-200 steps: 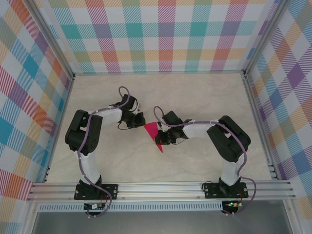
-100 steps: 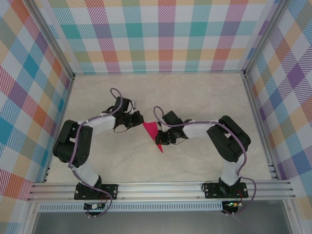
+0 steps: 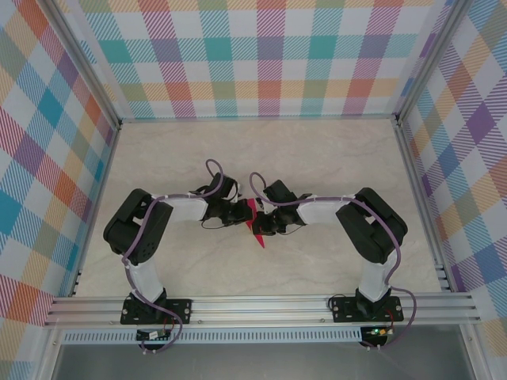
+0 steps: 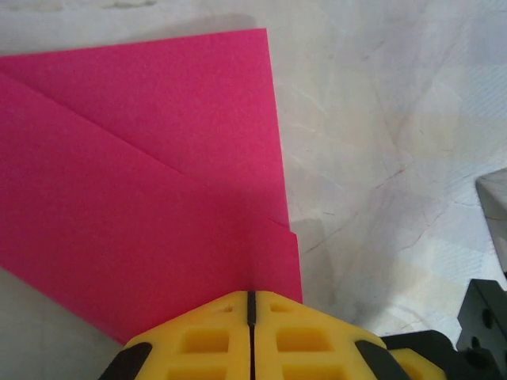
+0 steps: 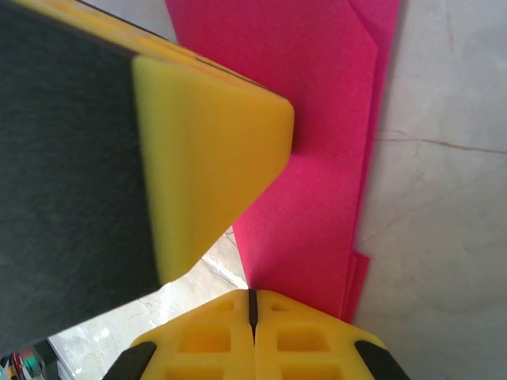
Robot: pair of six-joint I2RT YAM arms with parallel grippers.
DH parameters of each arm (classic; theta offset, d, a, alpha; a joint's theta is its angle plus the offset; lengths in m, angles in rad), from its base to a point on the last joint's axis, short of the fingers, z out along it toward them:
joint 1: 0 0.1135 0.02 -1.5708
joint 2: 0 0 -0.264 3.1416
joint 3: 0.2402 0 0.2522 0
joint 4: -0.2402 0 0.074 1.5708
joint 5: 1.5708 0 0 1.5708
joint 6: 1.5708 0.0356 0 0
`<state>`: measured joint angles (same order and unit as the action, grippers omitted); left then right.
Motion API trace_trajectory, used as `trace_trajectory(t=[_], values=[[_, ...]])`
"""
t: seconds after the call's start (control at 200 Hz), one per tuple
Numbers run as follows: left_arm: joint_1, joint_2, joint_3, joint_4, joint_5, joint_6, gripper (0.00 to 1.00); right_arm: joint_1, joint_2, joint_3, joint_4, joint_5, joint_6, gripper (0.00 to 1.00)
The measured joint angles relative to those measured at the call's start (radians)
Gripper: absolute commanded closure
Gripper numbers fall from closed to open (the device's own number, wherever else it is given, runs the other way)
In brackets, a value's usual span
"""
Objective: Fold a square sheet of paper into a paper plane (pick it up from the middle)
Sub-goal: Fold the wing for the fifth time at the center of the table.
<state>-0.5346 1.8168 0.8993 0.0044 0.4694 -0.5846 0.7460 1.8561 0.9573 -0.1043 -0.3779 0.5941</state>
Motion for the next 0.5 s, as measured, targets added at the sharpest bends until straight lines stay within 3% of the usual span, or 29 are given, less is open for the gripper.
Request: trace_trajectory(t=[0.5], values=[[0.058,0.031,0.049,-0.050,0.027,0.036,0.94,-0.001,0.000,-0.017,0.011,-0.001,0.000,0.95]])
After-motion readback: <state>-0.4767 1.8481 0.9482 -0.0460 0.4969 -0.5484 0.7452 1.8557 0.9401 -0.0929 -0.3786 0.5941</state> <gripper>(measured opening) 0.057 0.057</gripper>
